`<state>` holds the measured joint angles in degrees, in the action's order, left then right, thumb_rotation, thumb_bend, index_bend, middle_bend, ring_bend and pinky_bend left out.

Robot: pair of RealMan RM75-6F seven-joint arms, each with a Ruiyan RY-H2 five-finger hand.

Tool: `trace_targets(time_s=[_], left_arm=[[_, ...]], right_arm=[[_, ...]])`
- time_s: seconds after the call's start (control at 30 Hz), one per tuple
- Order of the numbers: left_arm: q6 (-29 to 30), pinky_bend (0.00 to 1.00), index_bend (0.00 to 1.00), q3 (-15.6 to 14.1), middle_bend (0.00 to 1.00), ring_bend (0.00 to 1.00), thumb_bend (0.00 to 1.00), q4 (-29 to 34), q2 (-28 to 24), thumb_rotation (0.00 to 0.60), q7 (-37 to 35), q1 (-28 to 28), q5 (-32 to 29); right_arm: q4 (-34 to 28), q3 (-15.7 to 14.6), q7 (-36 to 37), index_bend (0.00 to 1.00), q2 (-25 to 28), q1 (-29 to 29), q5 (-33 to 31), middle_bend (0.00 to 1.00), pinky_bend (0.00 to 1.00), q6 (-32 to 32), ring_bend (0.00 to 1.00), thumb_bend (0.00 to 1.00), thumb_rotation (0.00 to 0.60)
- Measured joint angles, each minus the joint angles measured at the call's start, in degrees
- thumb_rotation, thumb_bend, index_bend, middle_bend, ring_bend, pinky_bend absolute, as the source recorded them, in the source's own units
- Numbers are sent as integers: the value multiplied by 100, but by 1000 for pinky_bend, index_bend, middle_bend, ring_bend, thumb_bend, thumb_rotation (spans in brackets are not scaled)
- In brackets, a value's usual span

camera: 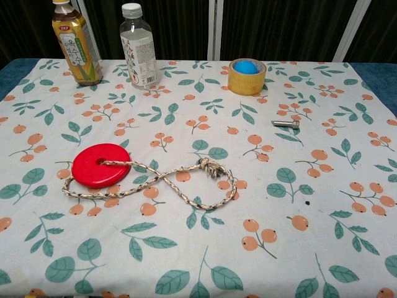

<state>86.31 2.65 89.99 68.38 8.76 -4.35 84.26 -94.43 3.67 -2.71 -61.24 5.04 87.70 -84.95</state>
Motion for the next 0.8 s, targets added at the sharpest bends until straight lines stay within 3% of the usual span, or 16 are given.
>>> trace_targets(time_s=[0.4,0.6,0.8], left_arm=[[4,45,145,12,82,0,0,9,-6,600,3,-11,17],[-15,45,145,-5,82,0,0,-60,15,600,-61,-15,43],[53,40,146,-38,82,0,0,-145,38,600,-155,21,112]], right_arm=[[-93,-15,16,122,19,155,1,228,197,303,129,156,600],[-293,178,-179,205,-46,726,-196,257,210,1097,139,193,600],[-221,566,-616,261,-561,1635,-781,244,211,2189,104,198,600]])
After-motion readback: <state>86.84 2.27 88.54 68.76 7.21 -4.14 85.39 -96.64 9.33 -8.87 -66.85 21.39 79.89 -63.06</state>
